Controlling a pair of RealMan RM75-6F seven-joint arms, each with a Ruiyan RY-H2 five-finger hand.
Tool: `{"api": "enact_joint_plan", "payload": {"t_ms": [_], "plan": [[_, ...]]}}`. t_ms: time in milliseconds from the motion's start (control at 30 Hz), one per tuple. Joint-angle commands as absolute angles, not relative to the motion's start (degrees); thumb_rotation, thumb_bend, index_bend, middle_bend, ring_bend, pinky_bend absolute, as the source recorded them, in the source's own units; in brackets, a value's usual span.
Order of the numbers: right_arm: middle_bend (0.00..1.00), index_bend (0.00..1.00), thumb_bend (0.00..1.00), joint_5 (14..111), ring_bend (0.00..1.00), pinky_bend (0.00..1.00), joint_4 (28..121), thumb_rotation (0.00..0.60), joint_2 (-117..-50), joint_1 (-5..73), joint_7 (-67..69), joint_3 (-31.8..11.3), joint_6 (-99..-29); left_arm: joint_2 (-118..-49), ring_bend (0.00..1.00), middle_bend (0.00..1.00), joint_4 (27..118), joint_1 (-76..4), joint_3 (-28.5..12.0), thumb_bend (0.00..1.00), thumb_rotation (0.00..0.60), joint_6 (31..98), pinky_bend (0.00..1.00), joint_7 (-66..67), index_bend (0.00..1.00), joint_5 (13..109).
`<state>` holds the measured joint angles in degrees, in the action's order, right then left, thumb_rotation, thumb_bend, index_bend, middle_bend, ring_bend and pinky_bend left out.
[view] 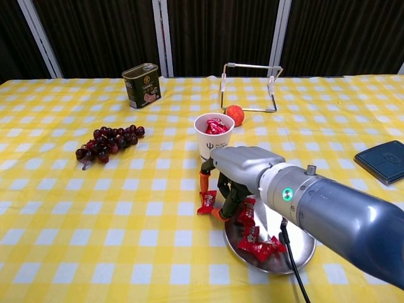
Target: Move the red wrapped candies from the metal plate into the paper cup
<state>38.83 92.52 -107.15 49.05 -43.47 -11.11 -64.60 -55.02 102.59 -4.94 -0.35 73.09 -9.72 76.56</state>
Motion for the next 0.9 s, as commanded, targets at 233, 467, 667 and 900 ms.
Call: {"api": "enact_joint_plan", "payload": {"t_ms": [233,467,667,900], "plan": [[0.80,0.39,0.37,39.5,0.92,1.00,91.0,0.600,-108.6,49.3,-42.6,-11.7,-64.6,-55.0,0.00,0.00,102.6,-4.9,-0.4,0.05,0.600,73.1,0.00,-9.7,0.00,76.5],[0.80,0.39,0.37,38.7,0.92,1.00,89.7,0.600,-109.3,49.4,-42.8,-11.7,-64.1,-54.9,0.00,0.00,102.5,-5.0,-0.4,0.05,0.600,72.8,0.00,-10.1,0.00,76.4],[0.80,0.44,0.37,38.9,0.92,1.00,89.5,0.600,-109.5,49.2,-42.3,-11.7,-63.6,-54.9,0.00,0.00,102.6,-5.0,-0.4,0.05,0.600,72.8,0.00,-10.2,0.00,76.4],[0.80,0.51,0.50,39.5,0.92,1.00,90.1,0.600,-109.2,48.9,-41.6,-11.6,-63.5,-54.9,0.00,0.00,102.6,-5.0,-0.4,0.05,0.600,72.8,0.00,-10.2,0.00,76.4]]}}
